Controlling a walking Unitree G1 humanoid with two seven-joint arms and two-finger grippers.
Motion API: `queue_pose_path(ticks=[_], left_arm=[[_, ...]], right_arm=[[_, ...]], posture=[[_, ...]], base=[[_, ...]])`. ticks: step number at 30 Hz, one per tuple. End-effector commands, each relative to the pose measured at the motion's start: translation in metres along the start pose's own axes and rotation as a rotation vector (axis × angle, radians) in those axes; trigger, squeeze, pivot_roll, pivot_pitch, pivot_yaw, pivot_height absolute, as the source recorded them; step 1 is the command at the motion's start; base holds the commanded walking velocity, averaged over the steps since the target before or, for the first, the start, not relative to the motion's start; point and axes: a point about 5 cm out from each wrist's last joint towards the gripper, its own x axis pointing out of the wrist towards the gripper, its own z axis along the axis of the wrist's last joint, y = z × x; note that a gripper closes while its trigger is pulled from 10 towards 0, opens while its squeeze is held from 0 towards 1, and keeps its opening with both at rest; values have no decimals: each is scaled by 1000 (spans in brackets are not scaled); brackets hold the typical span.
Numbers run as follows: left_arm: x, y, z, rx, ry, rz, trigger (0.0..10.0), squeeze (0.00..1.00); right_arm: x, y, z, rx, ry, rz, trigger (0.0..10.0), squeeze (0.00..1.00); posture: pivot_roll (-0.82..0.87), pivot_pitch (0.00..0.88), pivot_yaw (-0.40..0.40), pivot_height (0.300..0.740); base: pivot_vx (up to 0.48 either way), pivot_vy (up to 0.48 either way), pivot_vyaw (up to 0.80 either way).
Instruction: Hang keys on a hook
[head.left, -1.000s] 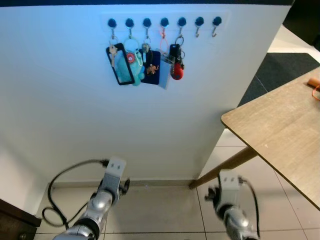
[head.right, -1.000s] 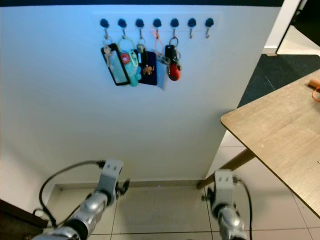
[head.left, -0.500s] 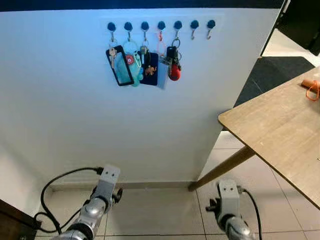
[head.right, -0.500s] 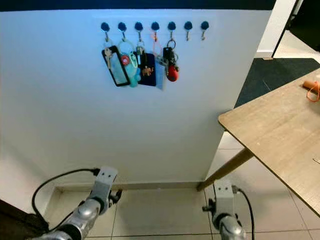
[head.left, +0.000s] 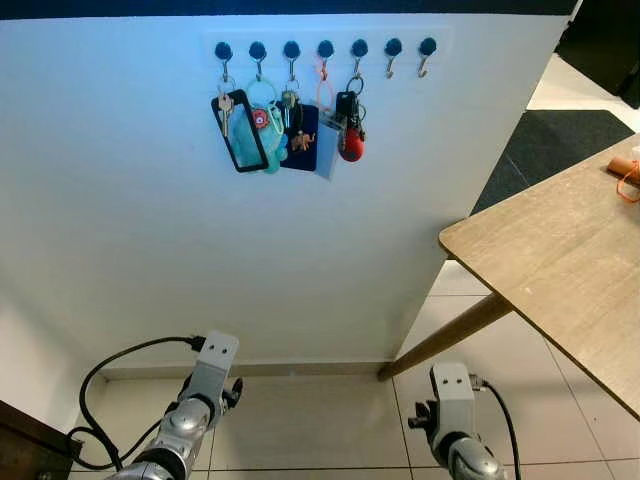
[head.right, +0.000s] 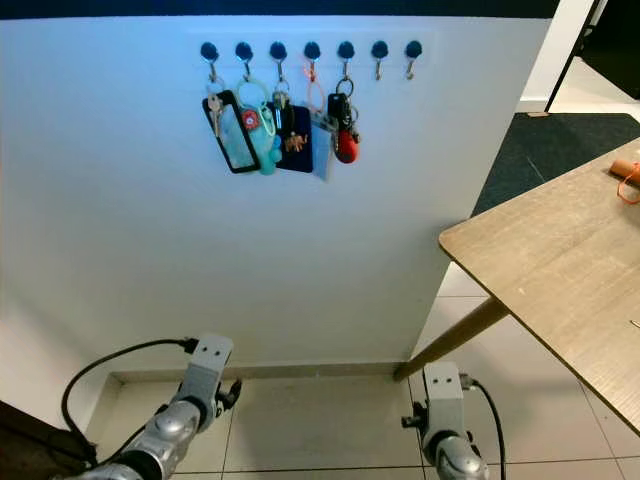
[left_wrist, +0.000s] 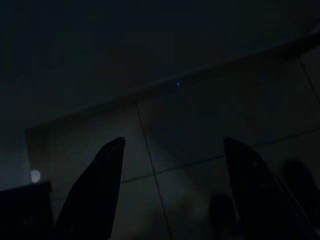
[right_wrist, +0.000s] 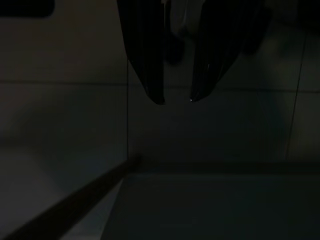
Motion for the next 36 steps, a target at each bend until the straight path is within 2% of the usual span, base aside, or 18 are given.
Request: queue_pose_path(ticks=[1, 11, 18, 28, 36], left_arm=[[-1, -1, -5, -12, 21, 5, 10000, 0], [-2, -1, -10, -4, 59, 6, 10000, 0], [-2, -2, -13, -4, 81, 2, 10000, 0], [-3, -4, -17, -18, 99, 7, 10000, 0], [-5, -2, -21, 7, 114, 3, 10000, 0]], right_arm=[[-1, 2, -4, 13, 23, -1, 10000, 0], [0, 7, -6, 0, 45, 12, 10000, 0], [0, 5, -9, 21, 65, -19, 10000, 0], [-1, 6, -10, 5, 74, -9, 10000, 0], [-5, 8, -22, 13, 112, -17, 10000, 0]], posture=[[40, 25, -16, 740], [39, 16, -11, 740], [39, 15, -15, 740], [35, 17, -20, 740], [41, 25, -9, 740]], base=[[0, 0, 0], [0, 0, 0], [0, 0, 0], [0, 0, 0], [0, 0, 0]])
